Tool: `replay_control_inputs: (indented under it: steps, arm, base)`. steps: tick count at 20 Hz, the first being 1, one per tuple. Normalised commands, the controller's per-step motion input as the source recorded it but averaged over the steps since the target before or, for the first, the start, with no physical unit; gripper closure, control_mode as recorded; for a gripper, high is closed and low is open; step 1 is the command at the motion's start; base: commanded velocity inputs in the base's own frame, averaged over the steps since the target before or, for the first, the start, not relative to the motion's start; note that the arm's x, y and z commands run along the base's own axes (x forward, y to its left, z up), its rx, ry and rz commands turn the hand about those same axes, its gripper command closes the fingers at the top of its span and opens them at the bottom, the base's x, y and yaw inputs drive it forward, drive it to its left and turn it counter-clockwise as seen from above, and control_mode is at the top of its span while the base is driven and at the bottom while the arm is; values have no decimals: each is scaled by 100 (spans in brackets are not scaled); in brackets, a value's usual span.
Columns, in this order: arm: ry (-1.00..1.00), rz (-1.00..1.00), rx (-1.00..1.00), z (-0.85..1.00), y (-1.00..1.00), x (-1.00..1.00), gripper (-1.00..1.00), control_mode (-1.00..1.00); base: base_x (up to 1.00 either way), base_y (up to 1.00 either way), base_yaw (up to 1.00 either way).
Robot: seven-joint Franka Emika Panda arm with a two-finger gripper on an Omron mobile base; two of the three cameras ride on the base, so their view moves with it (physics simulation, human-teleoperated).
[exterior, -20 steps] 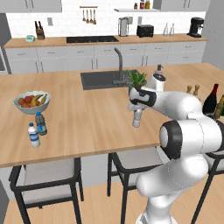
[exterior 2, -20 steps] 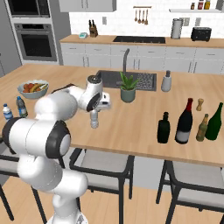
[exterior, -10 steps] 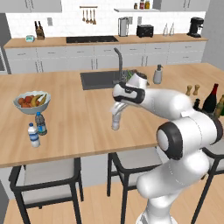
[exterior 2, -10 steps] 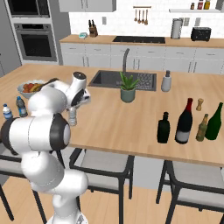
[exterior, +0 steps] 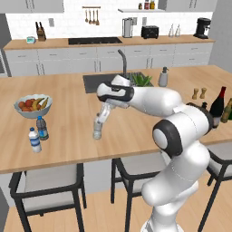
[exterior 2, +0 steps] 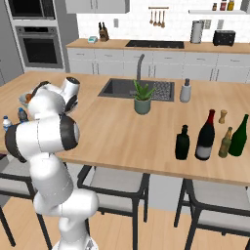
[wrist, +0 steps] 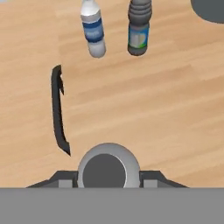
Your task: Move the plastic bottles in the middle to the plastics group, and the glass bottles in the middle to the glass group.
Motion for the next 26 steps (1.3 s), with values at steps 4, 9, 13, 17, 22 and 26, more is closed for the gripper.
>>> replay_control_inputs:
  steps: [4,9,13,17,22,26]
  arm:
    - [-2,48,0,4,100,5,100,-100]
    - [-7,24,-2,3,84,2,100,-100]
    - [-1,6,0,0,51,2,100,-100]
    - [0,0,0,2,52,14,100,-100]
    - [0,-4,0,0,39,58,100,-100]
    - [0,-3,0,0,23,52,100,-100]
  base:
    - [0,0,0]
    - [0,0,0]
    - [0,0,0]
    - [0,0,0]
    - [0,0,0]
    - [0,0,0]
